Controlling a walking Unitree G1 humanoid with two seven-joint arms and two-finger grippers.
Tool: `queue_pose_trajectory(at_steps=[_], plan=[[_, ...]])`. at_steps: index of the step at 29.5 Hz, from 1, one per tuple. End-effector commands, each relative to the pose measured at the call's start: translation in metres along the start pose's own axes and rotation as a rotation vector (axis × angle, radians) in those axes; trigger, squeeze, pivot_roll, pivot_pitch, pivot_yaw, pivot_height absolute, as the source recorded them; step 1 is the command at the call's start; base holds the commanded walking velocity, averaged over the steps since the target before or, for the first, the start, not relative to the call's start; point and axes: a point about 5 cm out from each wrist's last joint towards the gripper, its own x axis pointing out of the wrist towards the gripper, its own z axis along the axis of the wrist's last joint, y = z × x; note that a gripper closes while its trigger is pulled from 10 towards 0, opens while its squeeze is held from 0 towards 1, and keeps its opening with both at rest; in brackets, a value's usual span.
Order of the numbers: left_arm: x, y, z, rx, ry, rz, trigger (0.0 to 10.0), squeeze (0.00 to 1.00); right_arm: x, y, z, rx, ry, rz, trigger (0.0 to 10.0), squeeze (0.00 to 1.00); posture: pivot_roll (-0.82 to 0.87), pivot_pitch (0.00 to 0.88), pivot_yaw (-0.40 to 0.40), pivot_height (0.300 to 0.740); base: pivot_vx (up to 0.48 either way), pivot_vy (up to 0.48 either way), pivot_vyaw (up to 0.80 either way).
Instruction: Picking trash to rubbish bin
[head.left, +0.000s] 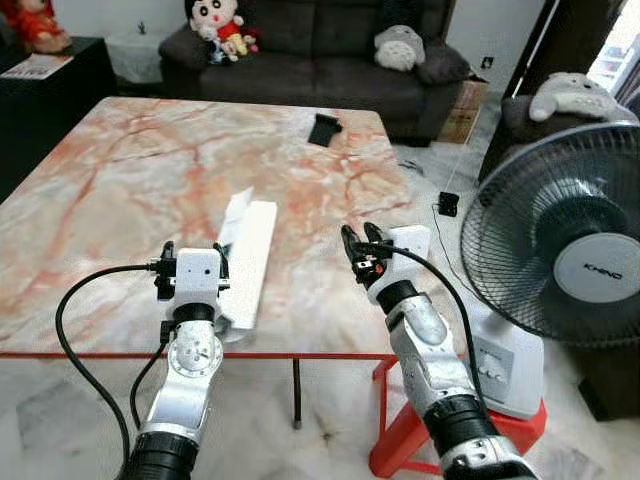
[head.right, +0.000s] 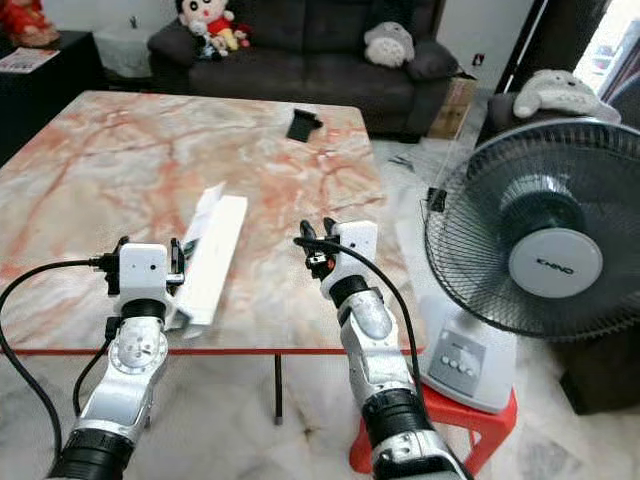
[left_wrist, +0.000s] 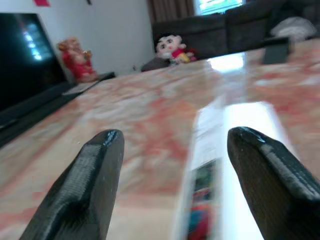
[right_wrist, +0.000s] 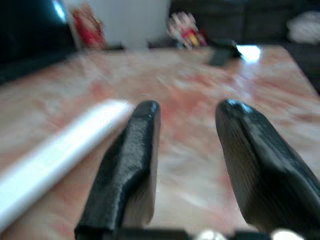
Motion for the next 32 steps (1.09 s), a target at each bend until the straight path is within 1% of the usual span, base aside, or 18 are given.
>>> queue_pose_trajectory(at_steps=[1,2,4,7,10,13,17,24,25,27,28,29,30,32], plan=[[0.004,0.008,0.004,0.016,-0.021,0.02,10.0,0.0,0.006,0.011,0.011,-0.005,-0.049,0.042,10.0,0.0,-0.01,0.026,-0.08,0.74,0.401,0.0,0.0],[0.004,0.008,0.004,0.016,-0.021,0.02,10.0,0.0,0.006,0.011,0.011,-0.005,-0.049,0.042,10.0,0.0,-0.01,0.026,-0.08,0.74,0.401,0.0,0.0],[0.004,0.008,0.005,0.016,-0.024,0.025,10.0,0.0,0.006,0.013,0.009,-0.007,-0.041,0.051,10.0,0.0,-0.01,0.027,-0.083,0.74,0.401,0.0,0.8],[0.004,0.01,0.006,0.017,-0.028,0.035,10.0,0.0,0.006,0.014,0.007,0.03,-0.024,0.048,10.0,0.0,0.0,0.028,-0.085,0.74,0.389,0.0,0.0],[0.004,0.01,0.006,0.017,-0.031,0.039,10.0,0.0,0.005,0.014,0.006,0.033,-0.02,0.054,10.0,0.0,-0.01,0.029,-0.084,0.74,0.32,0.0,0.0],[0.004,0.011,0.006,0.021,-0.033,0.031,10.0,0.0,0.005,0.015,0.005,0.058,-0.005,0.049,10.0,0.0,-0.01,0.03,-0.085,0.74,0.0,0.0,0.0],[0.005,0.012,0.003,0.027,-0.019,0.009,10.0,0.0,0.006,0.015,0.004,0.055,0.009,0.053,10.0,0.0,-0.01,0.031,-0.087,0.74,0.0,0.0,0.0],[0.005,0.012,0.003,0.026,-0.019,0.009,10.0,0.0,0.006,0.015,0.005,0.056,0.012,0.054,10.0,0.0,-0.01,0.031,-0.087,0.74,0.0,0.0,0.0],[0.012,0.022,-0.004,0.072,0.005,-0.012,10.0,0.0,0.005,0.016,0.003,0.058,0.029,0.057,10.0,0.0,-0.01,0.038,-0.09,0.74,0.0,0.0,0.0],[0.016,0.029,-0.008,0.104,0.02,-0.022,10.0,0.0,0.005,0.016,0.002,0.073,0.042,0.061,10.0,0.0,-0.01,0.038,-0.09,0.74,0.0,0.0,0.0],[0.017,0.03,-0.009,0.114,0.022,-0.023,10.0,0.0,0.005,0.016,0.002,0.085,0.046,0.066,10.0,0.76,-0.01,0.038,-0.09,0.74,0.0,0.0,0.0],[0.017,0.03,-0.009,0.114,0.022,-0.023,10.0,0.0,0.005,0.016,0.002,0.085,0.046,0.066,10.0,0.76,-0.01,0.038,-0.09,0.74,0.0,0.0,0.0],[0.018,0.032,-0.009,0.131,0.024,-0.025,10.0,0.0,0.004,0.016,0.002,0.088,0.055,0.064,10.0,1.0,-0.01,0.041,-0.09,0.74,0.0,0.0,0.0],[0.019,0.035,-0.011,0.17,0.034,-0.027,10.0,0.0,0.004,0.016,0.001,0.092,0.071,0.066,10.0,1.0,-0.01,0.042,-0.092,0.74,0.0,0.0,0.0]])
